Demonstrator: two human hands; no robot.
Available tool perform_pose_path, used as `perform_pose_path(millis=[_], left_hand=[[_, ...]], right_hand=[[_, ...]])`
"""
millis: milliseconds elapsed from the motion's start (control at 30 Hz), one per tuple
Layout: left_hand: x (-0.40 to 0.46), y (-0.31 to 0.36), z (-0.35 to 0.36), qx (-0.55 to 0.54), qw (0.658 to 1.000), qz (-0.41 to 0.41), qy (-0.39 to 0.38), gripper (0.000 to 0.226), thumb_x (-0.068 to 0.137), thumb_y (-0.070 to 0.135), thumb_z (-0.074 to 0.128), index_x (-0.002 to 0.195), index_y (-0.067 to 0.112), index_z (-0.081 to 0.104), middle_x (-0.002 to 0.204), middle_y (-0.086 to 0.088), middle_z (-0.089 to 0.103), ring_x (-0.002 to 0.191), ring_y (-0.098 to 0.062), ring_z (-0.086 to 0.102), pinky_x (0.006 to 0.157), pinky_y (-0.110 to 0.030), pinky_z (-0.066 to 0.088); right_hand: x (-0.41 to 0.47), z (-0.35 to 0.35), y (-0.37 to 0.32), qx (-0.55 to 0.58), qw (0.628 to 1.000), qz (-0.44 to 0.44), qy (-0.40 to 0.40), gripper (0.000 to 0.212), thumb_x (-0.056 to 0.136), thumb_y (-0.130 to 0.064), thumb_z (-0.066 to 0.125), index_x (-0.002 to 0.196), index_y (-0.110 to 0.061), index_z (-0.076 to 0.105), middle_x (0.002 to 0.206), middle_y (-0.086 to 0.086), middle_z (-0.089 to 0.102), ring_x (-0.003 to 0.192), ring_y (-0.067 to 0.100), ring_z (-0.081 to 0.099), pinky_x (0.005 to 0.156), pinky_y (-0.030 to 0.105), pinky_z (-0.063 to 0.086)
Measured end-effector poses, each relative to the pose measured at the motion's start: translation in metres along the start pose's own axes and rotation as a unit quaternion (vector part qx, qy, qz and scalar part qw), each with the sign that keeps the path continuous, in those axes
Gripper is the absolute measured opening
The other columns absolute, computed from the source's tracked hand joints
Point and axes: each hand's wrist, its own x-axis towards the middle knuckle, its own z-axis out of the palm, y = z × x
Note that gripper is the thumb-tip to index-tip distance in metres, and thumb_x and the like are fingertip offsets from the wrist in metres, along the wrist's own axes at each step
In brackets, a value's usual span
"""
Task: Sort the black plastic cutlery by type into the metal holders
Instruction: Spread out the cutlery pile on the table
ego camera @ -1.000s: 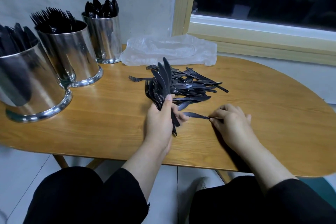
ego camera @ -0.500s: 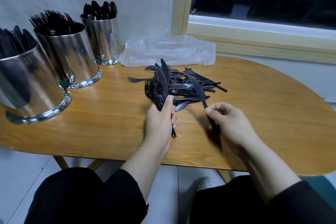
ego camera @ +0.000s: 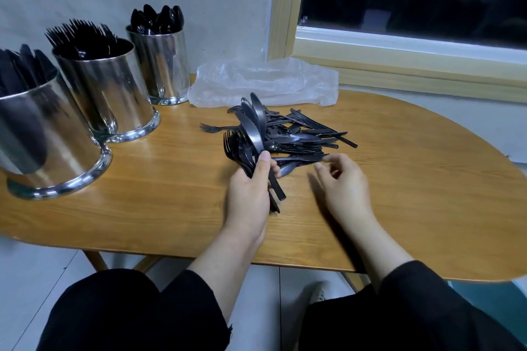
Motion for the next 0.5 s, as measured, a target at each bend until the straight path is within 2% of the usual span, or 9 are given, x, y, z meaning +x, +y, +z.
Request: perform_pose_path(millis=[67,133,167,267,333,400,500], left_hand=[[0.001,0.006,-0.004,-0.003,1.0,0.007,-0.03,0.035,0.108,0.038,0.051,0.083,0.017,0.063,0.066,-0.003,0.06,0.061,-0.024,0.058,0.061,-0.039,0.047],[0.008,0.011,-0.012,0.013,0.999,0.009,-0.045,0.03,0.107,0.036,0.052,0.089,0.014,0.057,0.061,0.0,0.051,0.052,-0.02,0.049,0.054,-0.036,0.04],[0.013,0.012,-0.016,0.034,0.998,0.01,-0.053,0.028,0.106,0.035,0.055,0.088,0.014,0.055,0.061,0.002,0.048,0.051,-0.017,0.044,0.052,-0.034,0.038],[0.029,0.014,-0.028,0.054,0.996,0.01,-0.065,0.026,0.103,0.028,0.062,0.086,0.014,0.05,0.063,0.004,0.045,0.053,-0.014,0.037,0.049,-0.032,0.034],[0.036,0.014,-0.033,0.025,0.998,-0.003,-0.063,0.018,0.105,0.024,0.06,0.095,0.012,0.051,0.065,0.002,0.045,0.053,-0.013,0.035,0.047,-0.029,0.031],[0.036,0.015,-0.034,0.003,0.998,-0.009,-0.062,0.012,0.106,0.022,0.057,0.104,0.011,0.053,0.066,0.001,0.045,0.052,-0.013,0.036,0.046,-0.027,0.031],[0.036,0.011,-0.033,0.014,0.998,-0.005,-0.06,0.013,0.105,0.023,0.058,0.103,0.012,0.053,0.065,0.0,0.046,0.053,-0.014,0.037,0.047,-0.028,0.033]], right_hand=[[0.017,-0.002,0.015,-0.066,0.997,0.023,-0.016,0.035,0.094,-0.036,0.067,0.121,-0.012,0.065,0.105,0.006,0.068,0.1,0.026,0.062,0.08,0.029,0.043],[0.031,0.001,0.021,-0.118,0.992,0.03,-0.028,0.051,0.093,-0.049,0.064,0.128,-0.012,0.063,0.116,0.007,0.069,0.11,0.029,0.061,0.095,0.039,0.047],[0.037,0.005,0.023,-0.14,0.989,0.031,-0.028,0.054,0.092,-0.054,0.062,0.127,-0.013,0.063,0.118,0.007,0.069,0.112,0.029,0.061,0.098,0.043,0.047],[0.046,0.014,0.023,-0.18,0.983,0.037,-0.021,0.052,0.091,-0.06,0.059,0.121,-0.017,0.067,0.113,0.004,0.069,0.109,0.029,0.062,0.094,0.042,0.044],[0.048,0.016,0.025,-0.195,0.98,0.028,-0.011,0.047,0.092,-0.057,0.06,0.117,-0.019,0.067,0.11,0.003,0.069,0.106,0.028,0.061,0.092,0.042,0.041],[0.047,0.016,0.026,-0.208,0.978,0.019,-0.009,0.046,0.092,-0.057,0.06,0.118,-0.02,0.067,0.111,0.002,0.068,0.106,0.028,0.061,0.092,0.042,0.041],[0.045,0.015,0.025,-0.219,0.976,0.008,-0.014,0.044,0.093,-0.056,0.06,0.121,-0.022,0.067,0.115,0.004,0.066,0.11,0.029,0.06,0.095,0.043,0.04]])
